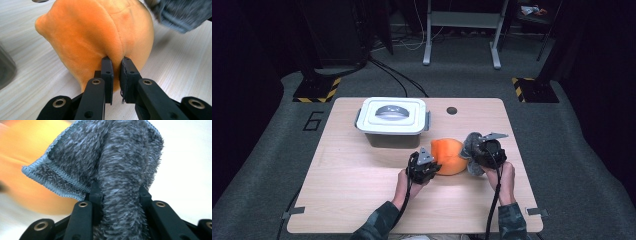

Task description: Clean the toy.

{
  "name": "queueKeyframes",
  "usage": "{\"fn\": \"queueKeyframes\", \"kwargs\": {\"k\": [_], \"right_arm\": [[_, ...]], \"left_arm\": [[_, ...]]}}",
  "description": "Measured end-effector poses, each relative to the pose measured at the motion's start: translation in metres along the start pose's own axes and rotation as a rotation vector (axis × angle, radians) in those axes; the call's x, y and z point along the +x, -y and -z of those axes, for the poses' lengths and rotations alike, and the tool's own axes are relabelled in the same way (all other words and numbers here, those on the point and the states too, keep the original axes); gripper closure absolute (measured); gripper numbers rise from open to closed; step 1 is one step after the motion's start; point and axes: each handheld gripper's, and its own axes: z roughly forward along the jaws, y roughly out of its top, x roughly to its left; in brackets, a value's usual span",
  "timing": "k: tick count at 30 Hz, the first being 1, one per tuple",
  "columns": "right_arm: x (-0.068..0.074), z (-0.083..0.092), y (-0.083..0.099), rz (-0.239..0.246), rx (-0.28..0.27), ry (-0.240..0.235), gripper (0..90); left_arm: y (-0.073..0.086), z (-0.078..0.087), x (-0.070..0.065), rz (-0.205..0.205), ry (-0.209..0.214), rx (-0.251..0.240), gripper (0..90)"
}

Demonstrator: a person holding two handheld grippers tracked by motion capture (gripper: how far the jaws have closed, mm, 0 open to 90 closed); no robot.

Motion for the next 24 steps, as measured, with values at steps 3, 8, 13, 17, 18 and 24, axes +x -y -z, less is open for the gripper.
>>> {"fn": "queueKeyframes", "kwargs": {"k": [3, 8, 13, 17, 18, 24], "right_arm": [[0.021, 0.009, -0.012, 0.075, -0.038, -0.044, 66.6], [0.058, 0.007, -0.024, 0.168, -0.049, -0.097, 66.4], [0.065, -0.009, -0.024, 0.21, -0.018, -0.089, 66.6], [0.058, -0.007, -0.021, 0.176, -0.016, -0.076, 66.7], [0.056, -0.006, -0.021, 0.176, -0.012, -0.072, 66.7], [0.043, -0.007, -0.017, 0.146, 0.0, -0.047, 66.5]], "left_arm": [[-0.001, 0.0, -0.001, -0.012, -0.002, 0.006, 81.8], [-0.001, 0.0, -0.002, -0.014, 0.003, 0.007, 81.8], [0.0, 0.001, 0.001, -0.004, 0.006, 0.008, 81.7], [0.0, 0.0, 0.0, -0.01, 0.003, 0.007, 81.7], [0.0, 0.0, 0.001, -0.006, 0.004, 0.005, 81.8], [0.0, 0.0, 0.001, -0.004, 0.002, 0.005, 81.8]]}}
